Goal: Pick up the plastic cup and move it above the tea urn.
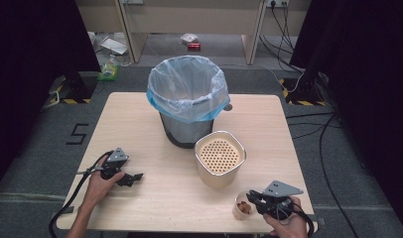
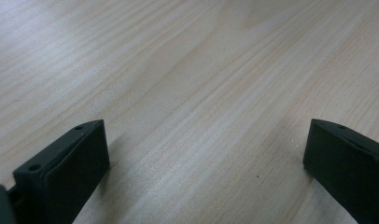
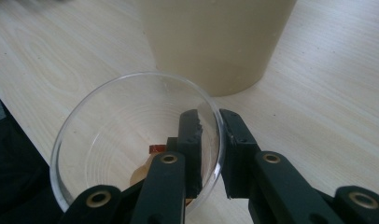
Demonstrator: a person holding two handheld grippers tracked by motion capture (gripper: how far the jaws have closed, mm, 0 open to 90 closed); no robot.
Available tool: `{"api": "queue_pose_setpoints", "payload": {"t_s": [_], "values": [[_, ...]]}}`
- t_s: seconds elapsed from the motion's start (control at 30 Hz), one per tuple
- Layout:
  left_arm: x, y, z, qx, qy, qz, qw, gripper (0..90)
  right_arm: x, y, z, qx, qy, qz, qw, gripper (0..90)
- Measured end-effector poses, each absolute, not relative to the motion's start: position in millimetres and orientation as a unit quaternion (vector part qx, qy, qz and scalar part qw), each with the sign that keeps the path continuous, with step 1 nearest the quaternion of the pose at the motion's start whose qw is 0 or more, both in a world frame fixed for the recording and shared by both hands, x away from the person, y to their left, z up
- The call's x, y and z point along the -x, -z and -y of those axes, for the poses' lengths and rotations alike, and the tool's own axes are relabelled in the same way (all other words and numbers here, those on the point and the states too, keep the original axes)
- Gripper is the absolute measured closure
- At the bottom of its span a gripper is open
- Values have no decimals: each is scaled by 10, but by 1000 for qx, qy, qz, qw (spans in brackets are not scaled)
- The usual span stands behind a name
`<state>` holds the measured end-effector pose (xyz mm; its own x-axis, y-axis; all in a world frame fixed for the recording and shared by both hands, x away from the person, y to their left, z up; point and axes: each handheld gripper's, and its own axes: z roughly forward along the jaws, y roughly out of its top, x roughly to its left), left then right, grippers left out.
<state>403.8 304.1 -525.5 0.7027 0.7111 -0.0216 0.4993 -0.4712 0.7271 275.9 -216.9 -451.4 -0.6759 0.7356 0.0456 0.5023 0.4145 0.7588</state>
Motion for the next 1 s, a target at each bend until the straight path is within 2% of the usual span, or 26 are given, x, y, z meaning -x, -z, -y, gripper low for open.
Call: {"api": "queue_pose_setpoints", "payload": {"t_s": [0.2,0.23,0.3,0.6,1.0], "values": [[-4038,5256,-3041,-845,-144,-358,369,0,-2738,4471,2175,-363,-403,-827,148,841],[-4038,5256,-3041,-845,-144,-358,369,0,-2728,4429,2182,-356,-407,-826,160,851],[-4038,5255,-3041,-846,-143,-358,369,0,-2724,4395,2199,-355,-404,-825,174,851],[-4038,5255,-3041,-846,-143,-358,369,0,-2768,4391,2290,-366,-411,-815,183,850],[-4039,5255,-3041,-846,-144,-358,369,0,-3050,4177,2468,-383,-413,-793,233,850]]}}
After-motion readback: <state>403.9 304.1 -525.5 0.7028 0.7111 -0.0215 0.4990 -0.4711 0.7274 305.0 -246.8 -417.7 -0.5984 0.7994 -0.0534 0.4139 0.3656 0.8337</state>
